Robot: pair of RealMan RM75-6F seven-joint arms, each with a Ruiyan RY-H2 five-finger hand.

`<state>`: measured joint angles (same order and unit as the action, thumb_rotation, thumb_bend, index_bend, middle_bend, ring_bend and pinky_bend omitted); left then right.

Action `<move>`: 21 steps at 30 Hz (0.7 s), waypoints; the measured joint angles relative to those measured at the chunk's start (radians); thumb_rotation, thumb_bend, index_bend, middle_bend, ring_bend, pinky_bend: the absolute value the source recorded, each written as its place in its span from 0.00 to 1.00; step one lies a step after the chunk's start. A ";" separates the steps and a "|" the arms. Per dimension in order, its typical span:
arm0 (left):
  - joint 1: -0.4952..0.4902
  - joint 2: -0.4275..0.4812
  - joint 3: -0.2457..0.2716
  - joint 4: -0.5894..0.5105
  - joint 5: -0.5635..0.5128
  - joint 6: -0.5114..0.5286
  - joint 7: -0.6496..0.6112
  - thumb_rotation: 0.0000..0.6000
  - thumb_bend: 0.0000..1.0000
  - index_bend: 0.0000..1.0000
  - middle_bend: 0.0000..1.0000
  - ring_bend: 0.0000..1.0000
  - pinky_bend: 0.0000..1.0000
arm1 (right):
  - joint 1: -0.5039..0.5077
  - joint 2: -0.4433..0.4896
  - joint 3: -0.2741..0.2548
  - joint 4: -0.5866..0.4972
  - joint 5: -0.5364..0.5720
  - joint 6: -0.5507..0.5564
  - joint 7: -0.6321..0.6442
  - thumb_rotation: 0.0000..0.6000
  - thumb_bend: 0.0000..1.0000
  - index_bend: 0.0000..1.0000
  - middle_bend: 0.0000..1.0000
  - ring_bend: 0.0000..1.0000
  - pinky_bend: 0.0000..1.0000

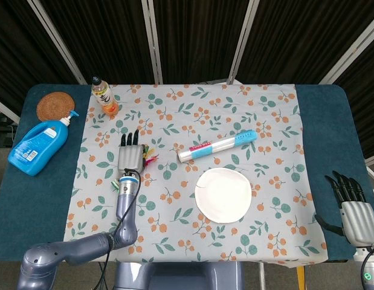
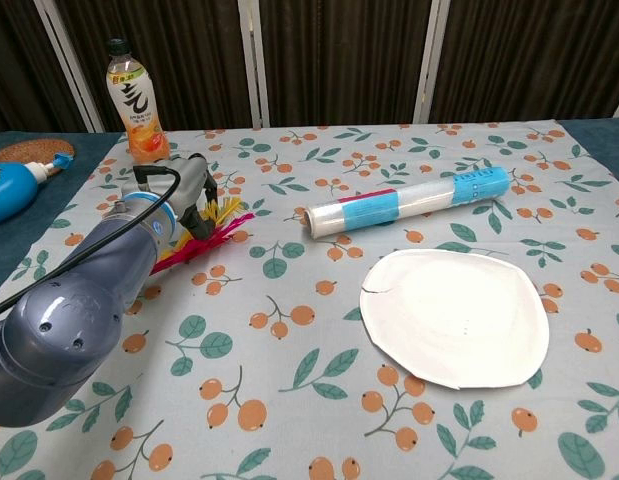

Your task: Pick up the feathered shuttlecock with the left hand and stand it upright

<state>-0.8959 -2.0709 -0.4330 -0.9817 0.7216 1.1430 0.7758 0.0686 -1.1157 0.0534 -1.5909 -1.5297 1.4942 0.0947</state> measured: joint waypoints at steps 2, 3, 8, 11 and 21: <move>0.001 0.005 -0.003 -0.010 0.004 0.001 -0.007 1.00 0.49 0.57 0.01 0.00 0.02 | 0.000 -0.001 0.001 0.000 0.002 0.000 0.000 1.00 0.11 0.09 0.00 0.00 0.00; 0.002 0.007 -0.004 -0.014 0.006 0.001 -0.009 1.00 0.49 0.57 0.01 0.00 0.02 | 0.000 -0.001 0.001 0.000 0.002 -0.001 0.000 1.00 0.11 0.09 0.00 0.00 0.00; 0.002 0.025 -0.016 -0.058 0.014 0.008 -0.021 1.00 0.49 0.57 0.01 0.00 0.02 | 0.001 -0.004 0.003 0.002 0.002 0.000 -0.003 1.00 0.11 0.10 0.00 0.00 0.00; 0.004 0.043 -0.020 -0.102 0.022 0.019 -0.022 1.00 0.49 0.57 0.01 0.00 0.02 | 0.002 -0.005 0.003 0.004 0.002 -0.001 -0.004 1.00 0.11 0.10 0.00 0.00 0.00; 0.035 0.137 -0.028 -0.328 0.046 0.077 -0.023 1.00 0.49 0.58 0.01 0.00 0.02 | 0.003 -0.005 0.004 0.007 0.000 -0.001 -0.003 1.00 0.11 0.10 0.00 0.00 0.00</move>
<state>-0.8614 -1.9340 -0.4608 -1.3092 0.7673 1.2201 0.7527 0.0719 -1.1203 0.0570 -1.5840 -1.5297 1.4929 0.0919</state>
